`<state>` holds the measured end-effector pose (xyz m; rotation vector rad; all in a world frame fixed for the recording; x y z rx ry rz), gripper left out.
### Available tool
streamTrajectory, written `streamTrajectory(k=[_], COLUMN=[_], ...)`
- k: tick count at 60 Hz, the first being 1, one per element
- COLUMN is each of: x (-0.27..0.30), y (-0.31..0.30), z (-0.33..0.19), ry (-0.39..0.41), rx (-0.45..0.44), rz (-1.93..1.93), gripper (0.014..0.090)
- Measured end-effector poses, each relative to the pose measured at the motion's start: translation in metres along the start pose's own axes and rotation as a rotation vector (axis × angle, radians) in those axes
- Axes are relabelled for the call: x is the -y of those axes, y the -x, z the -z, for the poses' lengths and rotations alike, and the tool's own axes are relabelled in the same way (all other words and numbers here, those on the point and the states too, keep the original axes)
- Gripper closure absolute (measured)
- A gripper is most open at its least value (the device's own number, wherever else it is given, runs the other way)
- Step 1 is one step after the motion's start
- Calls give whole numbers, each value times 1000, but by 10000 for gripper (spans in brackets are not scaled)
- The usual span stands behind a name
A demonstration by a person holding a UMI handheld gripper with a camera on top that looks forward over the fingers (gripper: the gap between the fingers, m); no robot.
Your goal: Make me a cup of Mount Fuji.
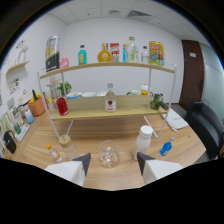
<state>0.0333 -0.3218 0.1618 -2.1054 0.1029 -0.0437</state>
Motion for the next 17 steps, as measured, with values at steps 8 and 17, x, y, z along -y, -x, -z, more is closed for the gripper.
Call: streamTrajectory(k=[8, 17], x=[-4, -3], y=[6, 8], z=[1, 2], ry=[8, 9], rx=[3, 7], rz=[-5, 11], gripper=[184, 184])
